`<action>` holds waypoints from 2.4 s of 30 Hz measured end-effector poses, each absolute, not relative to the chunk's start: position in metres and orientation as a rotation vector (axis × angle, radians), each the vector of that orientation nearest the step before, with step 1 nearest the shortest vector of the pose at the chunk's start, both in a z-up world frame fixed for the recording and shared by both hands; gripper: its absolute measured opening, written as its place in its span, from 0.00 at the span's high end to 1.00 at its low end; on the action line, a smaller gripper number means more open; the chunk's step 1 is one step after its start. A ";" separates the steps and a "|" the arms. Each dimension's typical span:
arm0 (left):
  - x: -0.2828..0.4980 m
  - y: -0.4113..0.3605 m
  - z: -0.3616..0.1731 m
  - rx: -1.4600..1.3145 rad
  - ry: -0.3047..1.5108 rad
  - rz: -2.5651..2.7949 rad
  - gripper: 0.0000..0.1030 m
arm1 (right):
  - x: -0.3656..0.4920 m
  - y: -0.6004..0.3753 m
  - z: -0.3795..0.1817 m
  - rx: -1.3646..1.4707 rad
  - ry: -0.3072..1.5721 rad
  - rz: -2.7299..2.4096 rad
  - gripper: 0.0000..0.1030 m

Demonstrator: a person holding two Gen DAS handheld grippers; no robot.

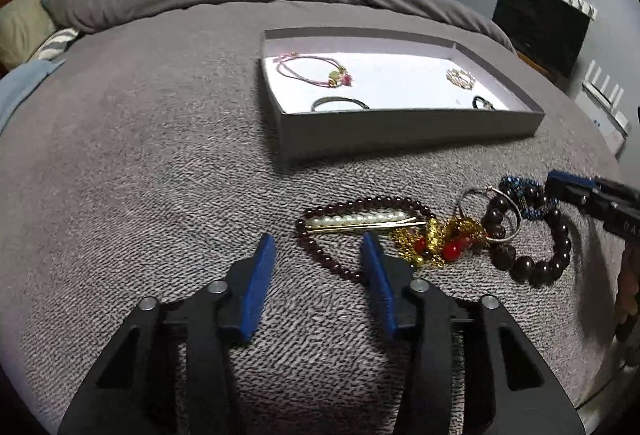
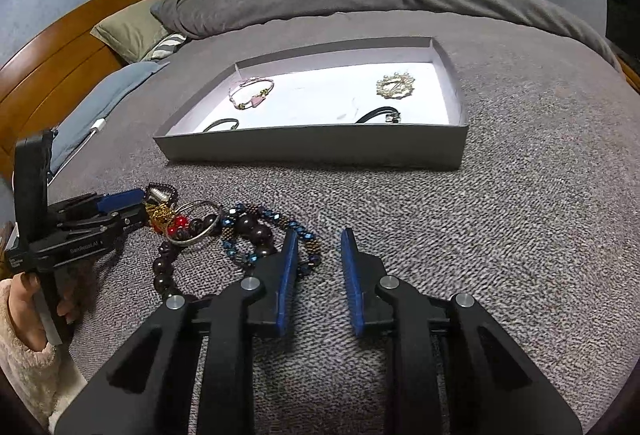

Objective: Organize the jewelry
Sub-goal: 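Move both grippers back over the remaining bracelet pile, then grasp the dark bead bracelet with the left gripper while the right grasps the blue bead strand, then carry both bead bracelets into the tray and open both grippers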

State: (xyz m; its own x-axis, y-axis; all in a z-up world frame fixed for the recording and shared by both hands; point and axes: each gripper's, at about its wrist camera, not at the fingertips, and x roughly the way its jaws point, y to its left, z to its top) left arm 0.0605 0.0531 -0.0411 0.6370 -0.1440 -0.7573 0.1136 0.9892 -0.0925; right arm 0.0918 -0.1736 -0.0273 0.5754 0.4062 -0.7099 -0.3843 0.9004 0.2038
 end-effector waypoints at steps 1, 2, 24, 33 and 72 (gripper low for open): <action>0.061 0.053 -0.041 -0.038 0.870 -0.148 0.57 | 0.092 -0.174 -0.027 0.029 0.839 0.462 0.78; 0.062 0.054 -0.042 -0.045 0.873 -0.151 0.57 | 0.092 -0.175 -0.028 0.029 0.840 0.462 0.78; 0.040 0.057 -0.017 -0.006 0.744 -0.145 0.94 | 0.100 -0.155 -0.041 -0.086 0.886 0.483 0.93; 0.025 0.049 0.006 0.047 0.606 -0.144 0.94 | 0.079 -0.174 0.003 0.038 0.643 0.476 0.93; 0.191 -0.002 0.030 -0.015 0.644 -0.370 0.94 | 0.240 -0.122 0.023 0.041 0.616 0.498 0.93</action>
State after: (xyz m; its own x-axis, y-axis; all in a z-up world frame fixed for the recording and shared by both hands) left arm 0.1906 -0.0019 0.0298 0.7364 -0.3414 -0.5841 0.3322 0.9346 -0.1275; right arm 0.2399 -0.1218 0.0227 0.7021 0.4599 -0.5436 -0.4357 0.8813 0.1829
